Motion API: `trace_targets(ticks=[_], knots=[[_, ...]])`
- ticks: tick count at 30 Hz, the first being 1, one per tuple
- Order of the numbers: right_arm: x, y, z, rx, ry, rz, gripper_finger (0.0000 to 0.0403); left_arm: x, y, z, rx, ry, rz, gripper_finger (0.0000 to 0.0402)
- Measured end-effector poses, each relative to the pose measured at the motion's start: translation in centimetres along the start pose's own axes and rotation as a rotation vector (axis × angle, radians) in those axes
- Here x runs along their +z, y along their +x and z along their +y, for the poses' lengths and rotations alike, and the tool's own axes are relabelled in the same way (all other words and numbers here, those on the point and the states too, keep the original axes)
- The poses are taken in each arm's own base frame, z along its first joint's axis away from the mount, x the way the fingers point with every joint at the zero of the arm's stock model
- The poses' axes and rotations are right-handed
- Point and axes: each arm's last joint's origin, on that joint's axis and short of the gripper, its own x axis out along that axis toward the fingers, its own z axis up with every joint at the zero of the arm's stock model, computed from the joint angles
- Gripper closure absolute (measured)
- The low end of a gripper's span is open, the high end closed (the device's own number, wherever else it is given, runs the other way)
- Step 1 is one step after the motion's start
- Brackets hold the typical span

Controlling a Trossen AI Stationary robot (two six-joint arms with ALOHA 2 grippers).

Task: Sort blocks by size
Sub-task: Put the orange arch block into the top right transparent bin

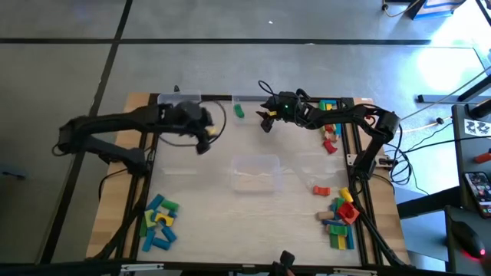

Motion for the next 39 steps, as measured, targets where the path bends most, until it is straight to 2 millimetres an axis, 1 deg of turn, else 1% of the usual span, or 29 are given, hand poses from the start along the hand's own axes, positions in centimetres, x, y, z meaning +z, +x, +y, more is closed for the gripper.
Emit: trace_targets(ticks=[3, 5, 6, 9, 12, 15, 20, 24, 28, 31, 34, 39], knots=[[0.0, -0.1, 0.0, 0.003, -0.019, 0.005, 0.0226, -1.4, -1.2, -1.3, -0.037, -0.027, 0.100, 0.0190], [0.4, -0.5, 0.5, 0.022, -0.028, 0.004, 0.0226, -2.3, -1.7, -2.1, -0.055, -0.036, 0.169, 0.0191], [0.7, -0.9, 0.7, 0.027, -0.037, 0.006, 0.0226, -2.7, -1.9, -2.6, -0.063, -0.039, 0.198, 0.0191], [2.0, -2.4, 2.0, 0.052, -0.101, -0.009, 0.0226, -4.1, -2.1, -4.0, -0.087, -0.039, 0.242, 0.0192], [3.2, -4.5, 3.5, 0.045, -0.149, -0.006, 0.0226, -5.1, -1.9, -5.3, -0.067, -0.015, 0.249, 0.0192], [4.2, -7.1, 4.9, 0.052, -0.176, 0.018, 0.0226, -6.0, -1.5, -6.2, -0.025, 0.003, 0.217, 0.0192], [4.7, -12.0, 7.7, 0.136, -0.181, 0.090, 0.0226, -7.0, -0.7, -7.3, -0.034, 0.053, 0.165, 0.0192], [4.4, -15.6, 10.3, 0.196, -0.183, 0.142, 0.0226, -7.8, -0.2, -7.5, -0.033, 0.069, 0.180, 0.0192], [3.8, -18.4, 12.7, 0.258, -0.141, 0.218, 0.0226, -8.3, 0.2, -7.5, -0.013, 0.079, 0.187, 0.0192], [3.2, -20.0, 14.3, 0.293, -0.106, 0.309, 0.0226, -8.5, 0.5, -7.5, 0.000, 0.087, 0.169, 0.0192], [2.5, -21.1, 15.7, 0.322, -0.067, 0.383, 0.0226, -8.6, 0.7, -7.5, -0.002, 0.096, 0.155, 0.0192], [1.0, -22.8, 16.9, 0.315, 0.019, 0.511, 0.0226, -8.6, 0.8, -7.6, -0.005, 0.093, 0.147, 0.0192]])
